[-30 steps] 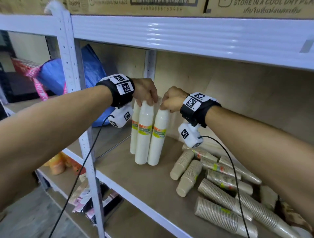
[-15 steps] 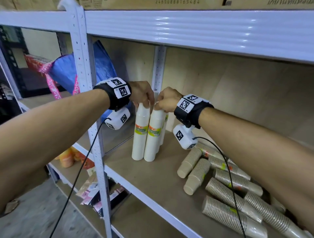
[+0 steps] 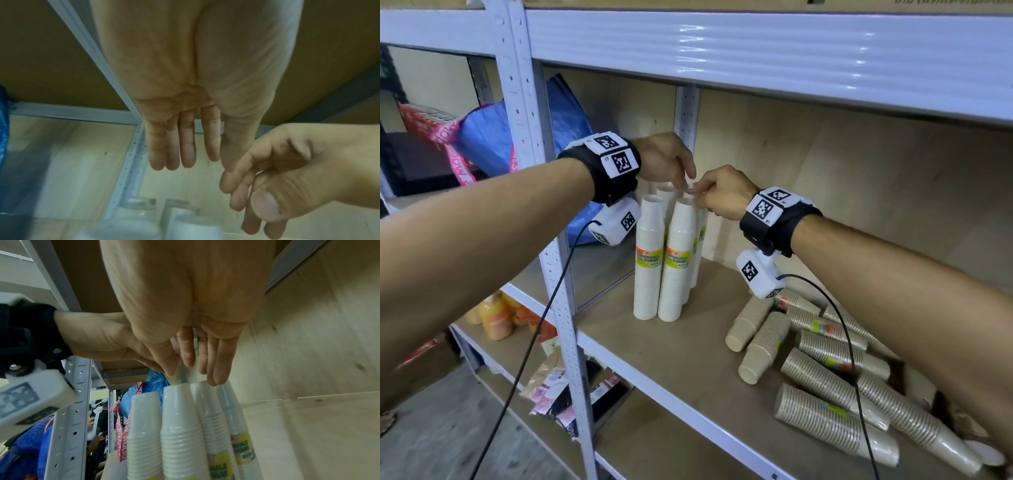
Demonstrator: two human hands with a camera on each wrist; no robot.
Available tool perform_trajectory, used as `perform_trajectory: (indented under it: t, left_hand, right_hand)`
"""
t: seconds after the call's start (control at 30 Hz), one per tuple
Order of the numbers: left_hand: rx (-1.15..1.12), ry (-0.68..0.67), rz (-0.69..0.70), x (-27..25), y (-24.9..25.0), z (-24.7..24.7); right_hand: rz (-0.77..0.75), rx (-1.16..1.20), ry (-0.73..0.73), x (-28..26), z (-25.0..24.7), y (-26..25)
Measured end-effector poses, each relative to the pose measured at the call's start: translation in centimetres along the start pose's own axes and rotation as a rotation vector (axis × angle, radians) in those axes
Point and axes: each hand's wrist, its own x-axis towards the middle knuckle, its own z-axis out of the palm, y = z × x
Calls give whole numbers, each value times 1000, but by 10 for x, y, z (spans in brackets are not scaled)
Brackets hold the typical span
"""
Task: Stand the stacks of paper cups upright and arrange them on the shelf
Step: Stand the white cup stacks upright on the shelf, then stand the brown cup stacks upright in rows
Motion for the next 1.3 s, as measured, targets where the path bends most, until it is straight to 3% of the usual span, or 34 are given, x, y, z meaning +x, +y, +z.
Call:
perform_trajectory:
  t: [0.23, 0.43, 0.9, 1.3]
  left_hand:
    - [-103, 11, 103, 9, 42, 16]
    - [-173, -104, 180, 10, 72, 70]
    - [-149, -333, 48, -6, 39, 210]
    - [-349, -411, -40, -27, 20, 265]
  right_hand:
    - [52, -154, 29, -20, -25, 37]
    - [147, -248, -61, -58, -25, 81]
    - [271, -292, -343, -135, 24, 150]
    - [295, -314, -479, -151, 60, 154]
